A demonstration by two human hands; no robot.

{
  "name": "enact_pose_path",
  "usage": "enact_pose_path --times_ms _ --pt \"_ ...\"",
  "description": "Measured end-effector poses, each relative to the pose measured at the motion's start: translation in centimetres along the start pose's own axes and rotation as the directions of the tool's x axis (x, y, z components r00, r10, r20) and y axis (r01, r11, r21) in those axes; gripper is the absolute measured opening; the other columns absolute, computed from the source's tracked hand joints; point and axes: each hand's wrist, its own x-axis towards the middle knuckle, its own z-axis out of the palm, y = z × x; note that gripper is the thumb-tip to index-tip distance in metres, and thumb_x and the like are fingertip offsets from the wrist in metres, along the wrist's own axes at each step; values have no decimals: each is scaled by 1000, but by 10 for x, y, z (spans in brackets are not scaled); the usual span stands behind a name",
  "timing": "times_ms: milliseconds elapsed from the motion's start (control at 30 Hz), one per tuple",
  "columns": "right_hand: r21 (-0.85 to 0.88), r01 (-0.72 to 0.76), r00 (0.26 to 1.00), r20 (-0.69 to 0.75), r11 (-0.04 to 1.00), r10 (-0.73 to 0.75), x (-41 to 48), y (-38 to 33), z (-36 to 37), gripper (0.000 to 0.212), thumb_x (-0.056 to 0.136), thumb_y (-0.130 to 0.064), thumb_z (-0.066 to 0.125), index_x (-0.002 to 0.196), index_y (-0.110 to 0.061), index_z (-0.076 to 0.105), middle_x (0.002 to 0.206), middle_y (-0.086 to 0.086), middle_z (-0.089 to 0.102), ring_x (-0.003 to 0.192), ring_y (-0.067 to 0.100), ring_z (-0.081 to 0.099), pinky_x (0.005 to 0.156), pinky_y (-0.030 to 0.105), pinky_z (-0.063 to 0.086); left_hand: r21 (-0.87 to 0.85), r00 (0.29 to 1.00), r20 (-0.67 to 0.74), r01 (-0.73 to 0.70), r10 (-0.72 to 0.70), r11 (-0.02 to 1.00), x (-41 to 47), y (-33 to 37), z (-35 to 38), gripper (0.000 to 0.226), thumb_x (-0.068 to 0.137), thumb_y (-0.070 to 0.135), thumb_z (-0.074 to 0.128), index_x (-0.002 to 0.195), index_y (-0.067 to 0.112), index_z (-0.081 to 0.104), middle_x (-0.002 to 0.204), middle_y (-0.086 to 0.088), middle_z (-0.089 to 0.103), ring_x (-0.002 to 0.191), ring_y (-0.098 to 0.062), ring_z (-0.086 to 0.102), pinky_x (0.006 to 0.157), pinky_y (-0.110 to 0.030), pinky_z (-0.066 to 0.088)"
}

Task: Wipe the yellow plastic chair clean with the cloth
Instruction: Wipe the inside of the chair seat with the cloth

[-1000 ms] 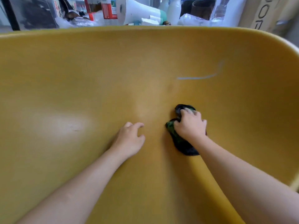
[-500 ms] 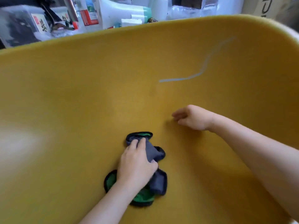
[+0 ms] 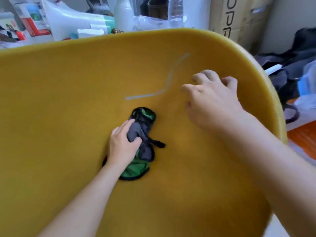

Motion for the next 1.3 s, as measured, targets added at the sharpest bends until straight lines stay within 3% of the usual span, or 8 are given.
enact_pose_path --times_ms 167,333,400,500,733,867,1133,1300 --pt "-44 -96 957 -278 994 80 -23 32 -3 55 85 -5 46 138 -20 45 152 16 34 144 32 22 95 41 16 -190 962 22 -263 272 946 -43 78 40 54 81 26 65 134 20 53 142 6 48 130 -12 39 104 -20 30" --pt "125 -362 885 -267 924 383 -15 56 -18 62 92 -14 40 150 -30 24 148 6 37 130 30 39 83 42 30 -288 706 21 -674 708 681 -68 126 60 57 72 12 52 128 9 58 137 -8 54 111 -27 54 99 -28 39" --pt "144 -417 888 -145 897 436 -12 65 -16 59 100 -23 38 153 -29 13 141 9 43 113 37 52 71 38 33 -160 775 -46 -629 631 761 -22 106 68 58 72 5 44 128 6 57 137 -12 53 108 -35 55 98 -33 39" --pt "151 -373 899 -185 915 397 -10 62 -6 60 100 -22 38 153 -28 9 134 11 47 99 36 58 64 36 36 -156 980 -149 -153 130 976 12 118 75 50 85 15 47 135 11 51 146 -4 44 108 -34 45 99 -40 38" --pt "234 -351 903 -173 907 394 -11 73 -5 65 96 -16 42 151 -32 10 127 15 47 91 37 58 62 35 32 -117 646 3 -758 763 642 -47 148 73 54 84 17 45 137 13 45 146 -8 42 103 -35 48 90 -42 45" --pt "262 -339 912 -144 904 383 -12 69 -11 62 97 -18 40 151 -32 12 118 12 47 92 36 56 65 37 39 -64 948 -224 -247 227 967 35 156 78 54 84 10 37 137 9 49 144 -11 45 101 -41 47 91 -43 41" --pt "402 -206 978 124 892 171 73 90 -41 55 95 -38 50 146 -34 31 138 10 53 120 33 51 94 40 44 9 745 56 -666 664 746 -63 140 69 60 86 42 44 141 19 35 150 4 31 122 -23 46 98 -39 44" --pt "344 -145 988 8 928 152 77 86 -24 54 98 -38 44 147 -48 22 135 12 56 118 37 53 91 42 45 146 882 -106 -442 458 885 37 170 74 60 87 26 37 145 17 25 151 -10 27 128 -36 38 101 -49 39"
